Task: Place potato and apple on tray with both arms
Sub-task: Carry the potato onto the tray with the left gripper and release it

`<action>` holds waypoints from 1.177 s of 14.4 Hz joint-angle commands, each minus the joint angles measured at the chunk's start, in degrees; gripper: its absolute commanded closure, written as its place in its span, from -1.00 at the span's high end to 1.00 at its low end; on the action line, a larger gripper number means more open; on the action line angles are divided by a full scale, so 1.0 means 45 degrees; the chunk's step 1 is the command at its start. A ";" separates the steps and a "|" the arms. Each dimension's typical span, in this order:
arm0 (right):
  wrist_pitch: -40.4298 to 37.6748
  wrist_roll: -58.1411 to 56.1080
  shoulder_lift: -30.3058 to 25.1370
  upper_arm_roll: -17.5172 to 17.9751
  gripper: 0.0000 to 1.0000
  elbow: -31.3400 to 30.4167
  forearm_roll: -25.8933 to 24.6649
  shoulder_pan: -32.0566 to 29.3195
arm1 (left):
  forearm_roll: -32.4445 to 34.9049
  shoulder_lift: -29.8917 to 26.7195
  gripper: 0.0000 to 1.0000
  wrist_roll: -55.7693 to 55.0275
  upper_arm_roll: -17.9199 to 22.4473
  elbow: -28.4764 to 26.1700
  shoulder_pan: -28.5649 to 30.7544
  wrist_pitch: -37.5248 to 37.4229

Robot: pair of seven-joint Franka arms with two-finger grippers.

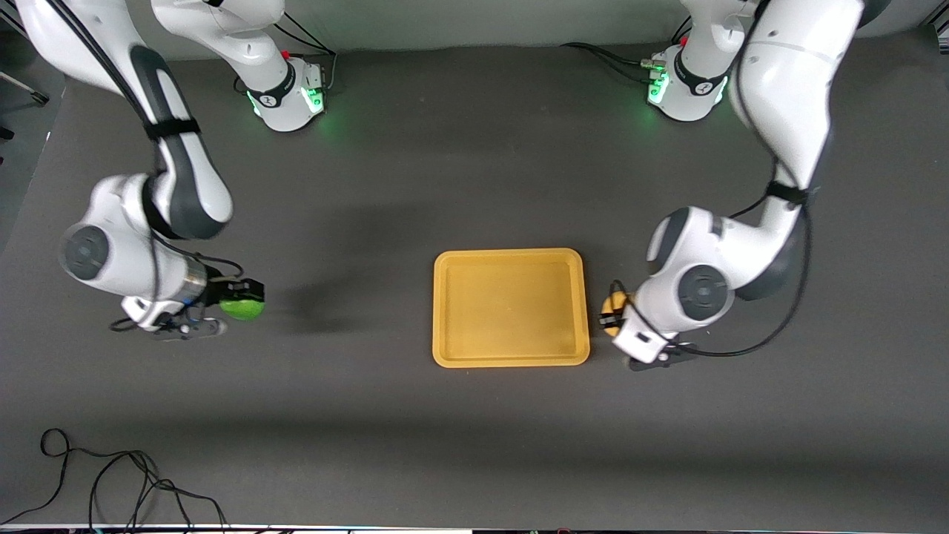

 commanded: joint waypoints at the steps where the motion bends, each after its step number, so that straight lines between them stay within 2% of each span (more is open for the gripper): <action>1: -0.2315 -0.0247 -0.0356 0.0010 -0.31 0.1002 -0.0005 0.0022 | -0.0171 0.0380 -0.13 -0.0849 0.0233 0.0538 -0.0804 0.0053; 3: -0.3279 -0.0287 -0.0200 0.0010 -0.31 0.1785 -0.0006 -0.0056 | -0.0075 0.0516 -0.13 -0.1278 0.0233 0.0752 -0.1290 0.0053; 7: -0.3204 -0.0111 0.0074 0.0088 -0.31 0.1808 0.0111 0.0002 | -0.0035 0.0985 -0.05 -0.1670 0.0252 0.0928 -0.1957 0.0073; 8: -0.3224 -0.0111 0.0074 0.0088 -0.32 0.1769 0.0111 0.0002 | 0.0004 0.1121 0.07 -0.1690 0.0252 0.0909 -0.2034 0.0170; 11: -0.3185 -0.0091 0.0191 0.0108 -0.33 0.1730 0.0170 0.0041 | 0.0121 0.1259 0.22 -0.1690 0.0310 0.0870 -0.2133 0.0288; 13: -0.3185 -0.0072 0.0191 0.0127 -0.34 0.1749 0.0170 0.0100 | 0.0121 0.1201 1.00 -0.1690 0.0350 0.0890 -0.2094 0.0268; 15: -0.3185 0.0083 0.0191 0.0496 -0.34 0.1749 0.0364 0.0100 | 0.0198 0.0929 1.00 -0.1594 0.0369 0.0909 -0.2016 0.0016; 17: -0.3185 0.0959 0.0133 0.1042 -0.35 0.1769 0.0541 0.0120 | 0.0472 -0.0063 1.00 -0.1495 0.0389 0.0851 -0.1783 -0.0800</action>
